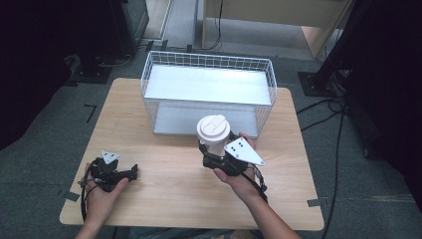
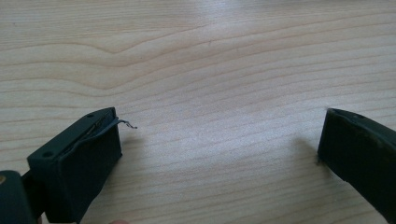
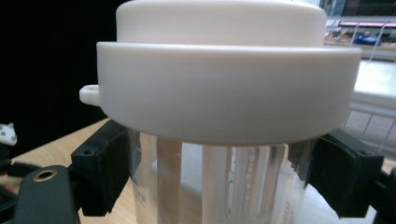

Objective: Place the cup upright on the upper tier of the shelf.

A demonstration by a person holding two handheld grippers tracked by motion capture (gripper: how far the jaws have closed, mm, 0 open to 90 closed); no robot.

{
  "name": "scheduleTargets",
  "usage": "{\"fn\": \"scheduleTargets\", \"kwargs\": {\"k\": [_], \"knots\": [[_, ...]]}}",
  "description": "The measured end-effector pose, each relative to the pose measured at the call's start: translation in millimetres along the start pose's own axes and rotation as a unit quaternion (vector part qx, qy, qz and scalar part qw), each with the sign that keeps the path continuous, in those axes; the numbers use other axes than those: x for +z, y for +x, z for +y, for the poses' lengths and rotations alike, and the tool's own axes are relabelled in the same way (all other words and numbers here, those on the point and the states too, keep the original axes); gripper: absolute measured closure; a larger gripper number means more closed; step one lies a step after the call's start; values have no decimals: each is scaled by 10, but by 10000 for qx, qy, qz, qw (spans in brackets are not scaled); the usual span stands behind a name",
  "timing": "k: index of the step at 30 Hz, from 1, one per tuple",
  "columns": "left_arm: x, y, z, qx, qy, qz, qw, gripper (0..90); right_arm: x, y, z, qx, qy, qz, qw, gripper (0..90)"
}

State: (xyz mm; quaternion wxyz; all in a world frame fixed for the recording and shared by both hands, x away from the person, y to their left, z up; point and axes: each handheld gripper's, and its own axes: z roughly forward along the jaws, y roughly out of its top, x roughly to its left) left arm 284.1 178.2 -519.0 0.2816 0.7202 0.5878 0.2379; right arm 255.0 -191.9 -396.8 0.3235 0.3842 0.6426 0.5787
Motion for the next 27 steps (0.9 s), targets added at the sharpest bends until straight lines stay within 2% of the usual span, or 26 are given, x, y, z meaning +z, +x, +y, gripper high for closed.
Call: {"fn": "scheduleTargets", "kwargs": {"k": [1,6,10,11,13,18,19,27], "knots": [[0,0,0,2,1,2,10000,0,-13,-16,61,-13,-118,-68,9999,153],[0,0,0,-2,-4,1,10000,0,-38,-42,160,-4,-283,-168,9995,153],[-2,1,1,8,13,-2,10000,0,-73,-60,278,-59,-558,-380,9977,152],[-2,1,1,8,13,-2,10000,0,-73,-60,278,-59,-558,-380,9977,152],[-2,1,1,9,13,1,10000,0,-89,-70,340,-146,-760,-543,9955,152],[-2,1,1,7,13,-1,10000,0,-90,-101,445,-88,-915,-657,9936,152],[-2,1,1,10,14,-1,10000,0,-81,-120,506,-111,-1031,-721,9920,152],[-1,1,0,8,12,-1,10000,0,-44,-170,659,-172,-1207,-897,9885,151]]}}
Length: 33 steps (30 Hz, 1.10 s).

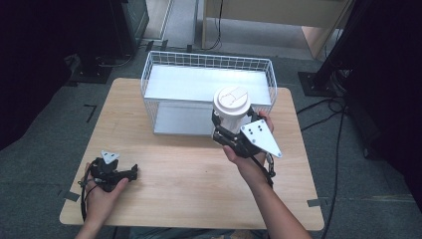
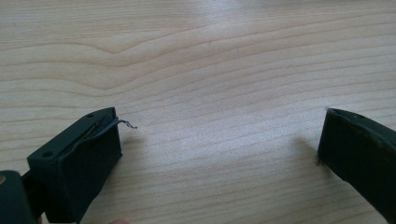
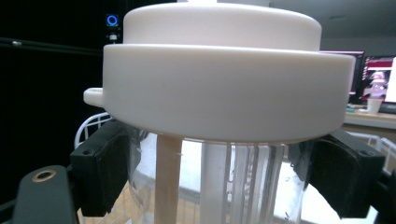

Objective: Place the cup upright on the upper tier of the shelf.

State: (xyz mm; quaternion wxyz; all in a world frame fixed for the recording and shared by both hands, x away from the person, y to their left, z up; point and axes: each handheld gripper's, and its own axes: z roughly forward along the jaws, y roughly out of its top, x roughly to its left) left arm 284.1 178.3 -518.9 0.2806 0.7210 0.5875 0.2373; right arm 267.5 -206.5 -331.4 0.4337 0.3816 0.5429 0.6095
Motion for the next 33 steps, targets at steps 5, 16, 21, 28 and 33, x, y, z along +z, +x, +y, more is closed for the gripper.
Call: {"fn": "scheduleTargets", "kwargs": {"k": [5,16,21,28,33], "knots": [[1,0,0,1,-5,2,10000,0,73,-47,58,44,-69,-183,9998,150],[1,0,0,-1,-5,2,10000,0,346,-113,236,30,-304,-665,9973,149],[1,0,0,-1,-5,1,10000,0,463,-139,298,-91,-294,-742,9968,149],[1,0,0,-1,-6,1,10000,0,625,-200,350,-93,-221,-872,9959,149],[1,0,0,1,-6,3,10000,0,775,-257,370,-31,-77,-881,9961,149]]}}
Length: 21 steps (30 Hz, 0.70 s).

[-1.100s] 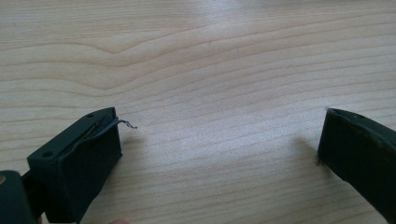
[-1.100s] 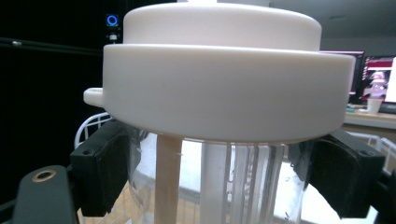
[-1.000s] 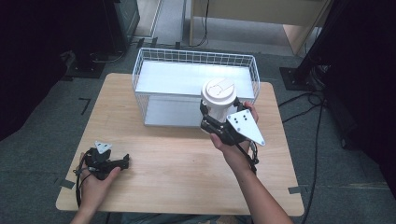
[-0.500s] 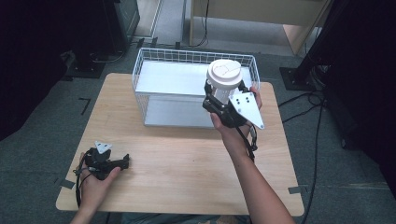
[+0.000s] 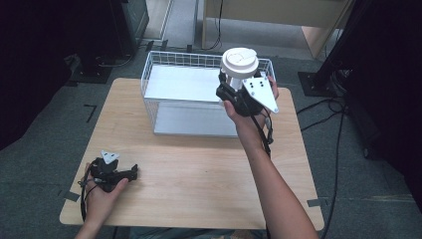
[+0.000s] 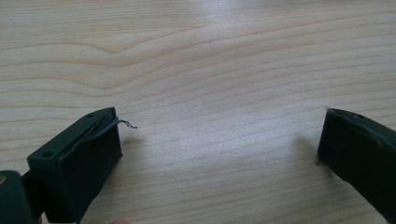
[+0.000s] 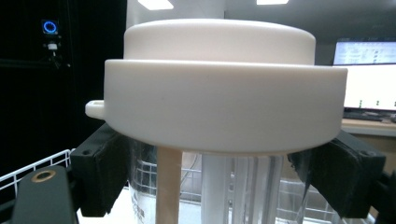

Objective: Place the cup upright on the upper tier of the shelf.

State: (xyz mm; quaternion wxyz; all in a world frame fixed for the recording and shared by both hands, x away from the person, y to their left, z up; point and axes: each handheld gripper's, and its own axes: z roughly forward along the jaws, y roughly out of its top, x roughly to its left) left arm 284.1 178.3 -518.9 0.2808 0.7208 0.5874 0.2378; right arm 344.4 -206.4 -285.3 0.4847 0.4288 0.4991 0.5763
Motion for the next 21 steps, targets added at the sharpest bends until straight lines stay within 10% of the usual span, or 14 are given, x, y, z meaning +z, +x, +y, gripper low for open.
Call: {"fn": "scheduleTargets", "kwargs": {"k": [21], "knots": [[-5,-3,-8,10,-11,-8,10000,0,687,-14,-67,-147,291,-339,9989,149]]}}
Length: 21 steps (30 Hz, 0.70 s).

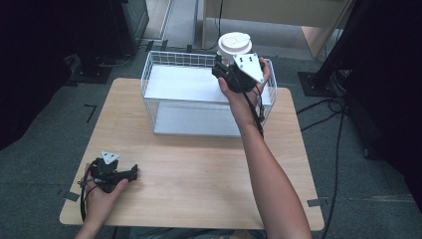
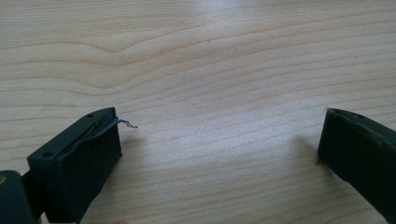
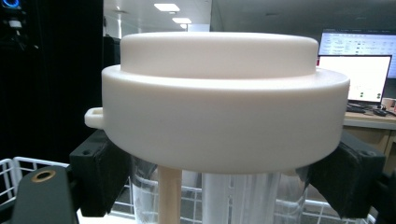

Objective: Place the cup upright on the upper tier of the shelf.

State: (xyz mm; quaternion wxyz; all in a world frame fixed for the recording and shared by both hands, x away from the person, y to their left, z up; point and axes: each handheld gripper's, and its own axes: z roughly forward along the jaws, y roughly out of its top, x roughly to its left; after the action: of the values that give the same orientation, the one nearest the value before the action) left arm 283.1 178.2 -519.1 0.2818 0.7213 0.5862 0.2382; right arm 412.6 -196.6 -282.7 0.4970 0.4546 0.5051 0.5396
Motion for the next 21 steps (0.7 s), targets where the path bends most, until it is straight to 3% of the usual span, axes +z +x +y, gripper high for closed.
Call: {"fn": "scheduleTargets", "kwargs": {"k": [14,21], "knots": [[-6,1,-4,18,16,-6,10000,0,143,-117,-89,230,89,-15,9997,148],[-6,0,-4,16,16,-6,10000,0,108,-148,-86,149,142,141,9997,141]]}}
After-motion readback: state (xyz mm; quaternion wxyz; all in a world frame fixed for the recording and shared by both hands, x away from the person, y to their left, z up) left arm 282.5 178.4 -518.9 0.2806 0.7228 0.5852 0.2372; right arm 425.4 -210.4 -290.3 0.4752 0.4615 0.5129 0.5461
